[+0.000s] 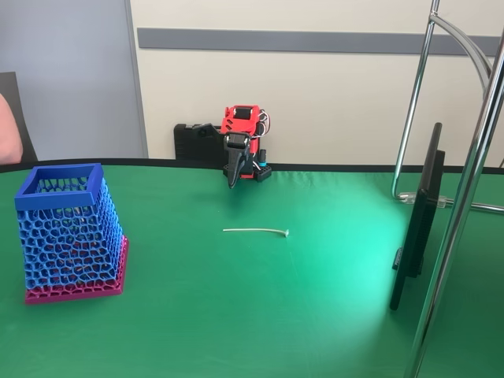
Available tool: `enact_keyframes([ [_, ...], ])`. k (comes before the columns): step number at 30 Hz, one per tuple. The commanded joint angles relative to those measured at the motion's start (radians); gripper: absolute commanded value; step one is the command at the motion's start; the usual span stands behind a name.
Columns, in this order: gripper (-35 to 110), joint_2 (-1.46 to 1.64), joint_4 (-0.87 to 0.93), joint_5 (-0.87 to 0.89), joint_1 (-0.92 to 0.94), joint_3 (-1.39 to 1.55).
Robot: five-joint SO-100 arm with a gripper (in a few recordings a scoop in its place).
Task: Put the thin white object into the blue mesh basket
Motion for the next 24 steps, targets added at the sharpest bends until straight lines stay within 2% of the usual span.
enact_keyframes([
  [1,1,0.011,-0.009,-0.005,-0.006,0.008],
  [18,1,0.0,-0.025,0.008,-0.011,0.006],
  [24,1,-0.115,-0.029,0.04,-0.005,-0.109],
])
